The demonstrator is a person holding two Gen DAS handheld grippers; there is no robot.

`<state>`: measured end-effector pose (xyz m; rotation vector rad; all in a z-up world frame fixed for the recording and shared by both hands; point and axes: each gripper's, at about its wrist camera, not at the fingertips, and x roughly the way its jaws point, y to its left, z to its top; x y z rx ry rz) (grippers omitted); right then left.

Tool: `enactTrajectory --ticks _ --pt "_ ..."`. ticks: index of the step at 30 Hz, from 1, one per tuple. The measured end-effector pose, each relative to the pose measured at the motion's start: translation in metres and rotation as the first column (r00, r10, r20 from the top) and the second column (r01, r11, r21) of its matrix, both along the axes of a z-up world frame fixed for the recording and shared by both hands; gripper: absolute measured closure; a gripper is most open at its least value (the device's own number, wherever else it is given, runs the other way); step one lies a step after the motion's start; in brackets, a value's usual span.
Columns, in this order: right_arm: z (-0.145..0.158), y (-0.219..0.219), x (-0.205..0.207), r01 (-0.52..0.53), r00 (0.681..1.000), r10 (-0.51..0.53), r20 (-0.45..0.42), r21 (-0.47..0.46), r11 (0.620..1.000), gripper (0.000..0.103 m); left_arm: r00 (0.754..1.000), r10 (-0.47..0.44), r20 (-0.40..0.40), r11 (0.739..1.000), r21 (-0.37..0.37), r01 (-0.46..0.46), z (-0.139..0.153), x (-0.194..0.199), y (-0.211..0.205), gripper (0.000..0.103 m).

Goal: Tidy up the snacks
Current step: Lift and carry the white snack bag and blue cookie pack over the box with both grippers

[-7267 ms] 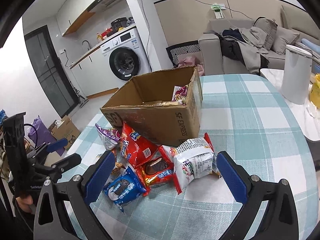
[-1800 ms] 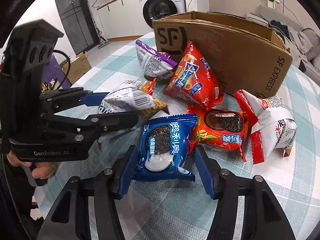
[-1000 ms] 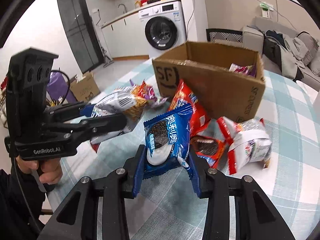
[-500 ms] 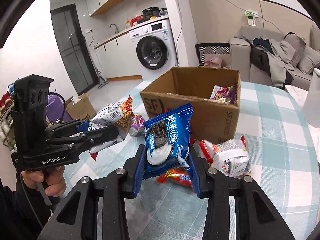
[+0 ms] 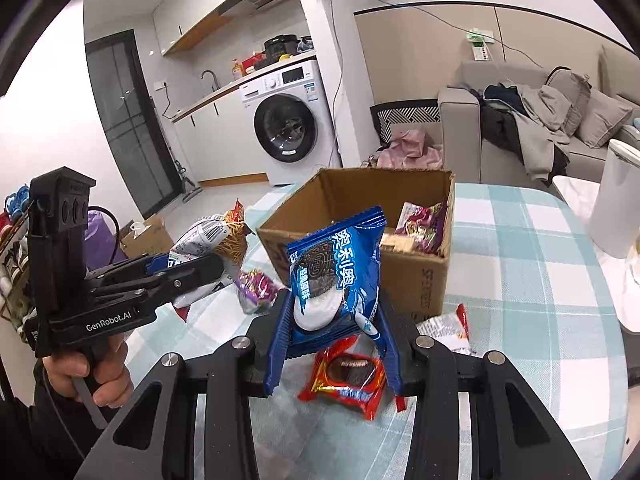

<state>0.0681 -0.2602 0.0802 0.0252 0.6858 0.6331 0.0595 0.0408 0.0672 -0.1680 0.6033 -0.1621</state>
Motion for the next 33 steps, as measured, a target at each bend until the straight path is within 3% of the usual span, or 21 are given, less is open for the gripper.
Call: enactTrajectory --ticks 15,33 --pt "0.018 0.004 0.017 0.052 0.998 -0.053 0.019 0.025 0.998 0.063 1.000 0.013 0.020 1.000 0.023 -0.014 0.019 0.034 -0.008 0.060" --pt "0.008 0.005 0.057 0.091 0.995 -0.090 -0.030 0.042 0.995 0.063 1.000 0.025 -0.001 0.998 0.055 -0.025 0.011 0.086 -0.019 0.060"
